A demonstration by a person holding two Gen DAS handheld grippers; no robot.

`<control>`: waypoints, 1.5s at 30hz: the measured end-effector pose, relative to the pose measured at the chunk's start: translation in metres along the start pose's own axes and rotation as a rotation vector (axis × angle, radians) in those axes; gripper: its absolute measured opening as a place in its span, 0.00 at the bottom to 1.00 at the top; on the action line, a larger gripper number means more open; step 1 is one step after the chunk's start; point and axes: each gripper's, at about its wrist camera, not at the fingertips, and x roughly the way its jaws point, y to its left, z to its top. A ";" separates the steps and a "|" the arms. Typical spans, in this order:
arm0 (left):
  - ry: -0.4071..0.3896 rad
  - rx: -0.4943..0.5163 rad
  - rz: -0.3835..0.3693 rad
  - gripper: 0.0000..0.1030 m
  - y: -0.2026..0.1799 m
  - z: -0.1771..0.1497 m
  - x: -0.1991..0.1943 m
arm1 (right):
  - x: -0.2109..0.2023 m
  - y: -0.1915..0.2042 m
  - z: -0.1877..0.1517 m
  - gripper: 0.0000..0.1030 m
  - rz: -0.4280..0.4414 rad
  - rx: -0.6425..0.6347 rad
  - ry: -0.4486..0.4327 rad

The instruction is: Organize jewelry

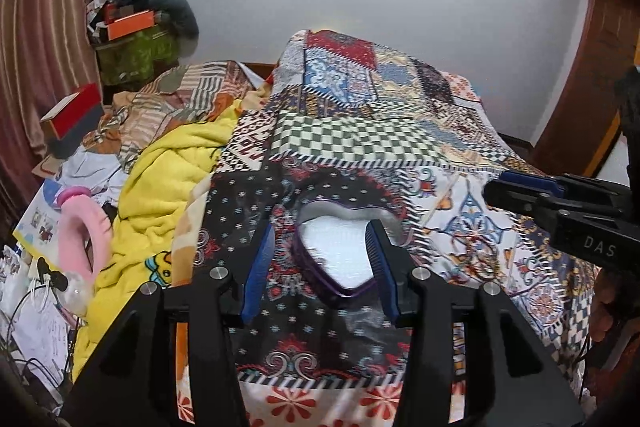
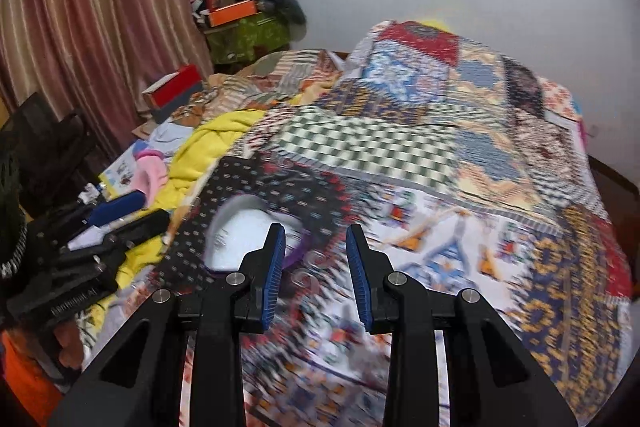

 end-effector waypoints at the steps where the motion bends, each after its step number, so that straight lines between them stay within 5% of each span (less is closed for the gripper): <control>1: -0.001 0.005 -0.006 0.45 -0.005 0.000 -0.002 | -0.007 -0.006 -0.004 0.28 -0.022 0.001 -0.003; 13: 0.006 0.075 -0.070 0.52 -0.061 -0.002 -0.012 | -0.071 -0.066 -0.034 0.29 -0.150 0.120 -0.040; 21: 0.076 0.099 -0.127 0.52 -0.095 -0.011 0.005 | -0.092 -0.090 -0.054 0.44 -0.179 0.156 -0.053; 34: 0.236 0.120 -0.177 0.52 -0.122 -0.042 0.051 | -0.040 -0.089 -0.090 0.44 -0.075 0.168 0.105; 45: 0.295 0.091 -0.219 0.52 -0.113 -0.052 0.075 | 0.015 -0.092 -0.101 0.44 0.025 0.202 0.241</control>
